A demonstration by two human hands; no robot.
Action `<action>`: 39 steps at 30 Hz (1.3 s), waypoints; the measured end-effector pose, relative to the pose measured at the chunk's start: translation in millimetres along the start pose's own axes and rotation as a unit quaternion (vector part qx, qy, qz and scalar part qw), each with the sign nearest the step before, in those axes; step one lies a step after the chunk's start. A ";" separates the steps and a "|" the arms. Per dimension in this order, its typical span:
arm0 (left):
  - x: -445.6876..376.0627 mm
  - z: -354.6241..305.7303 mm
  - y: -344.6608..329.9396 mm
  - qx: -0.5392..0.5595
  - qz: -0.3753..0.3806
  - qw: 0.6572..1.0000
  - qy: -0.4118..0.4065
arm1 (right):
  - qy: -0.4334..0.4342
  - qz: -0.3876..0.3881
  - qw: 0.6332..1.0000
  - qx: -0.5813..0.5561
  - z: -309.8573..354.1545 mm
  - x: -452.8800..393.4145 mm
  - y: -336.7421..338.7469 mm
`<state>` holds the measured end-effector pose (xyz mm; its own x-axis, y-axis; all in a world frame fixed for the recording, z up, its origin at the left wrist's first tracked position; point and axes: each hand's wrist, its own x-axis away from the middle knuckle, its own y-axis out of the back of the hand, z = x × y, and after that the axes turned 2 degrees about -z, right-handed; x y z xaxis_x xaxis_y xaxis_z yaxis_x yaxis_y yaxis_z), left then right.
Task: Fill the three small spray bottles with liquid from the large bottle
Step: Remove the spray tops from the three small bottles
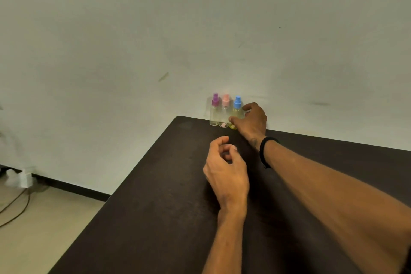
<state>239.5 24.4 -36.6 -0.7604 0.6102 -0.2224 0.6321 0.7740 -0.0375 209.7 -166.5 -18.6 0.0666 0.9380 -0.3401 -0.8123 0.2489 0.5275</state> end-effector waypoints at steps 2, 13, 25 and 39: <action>-0.7 -0.6 -0.3 0.009 -0.004 1.000 0.004 | -0.015 -0.013 1.000 -0.008 -0.9 -1.7 -6.8; -1.0 -2.9 0.2 0.002 -0.023 1.000 0.009 | -0.069 -0.056 0.989 -0.115 10.5 19.1 11.0; 28.3 -28.8 -6.0 0.260 0.397 0.859 0.193 | -0.145 0.091 0.912 -0.372 -22.4 207.4 196.4; 98.2 -56.8 -13.6 0.277 0.505 0.781 0.241 | -0.194 0.284 0.785 -0.516 -67.0 226.1 268.7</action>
<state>147.8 83.4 -2.6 0.2847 0.9583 -0.0239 0.8114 -0.2542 -0.5263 -32.3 96.4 -5.9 -0.4662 0.8801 0.0904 -0.7989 -0.3749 -0.4703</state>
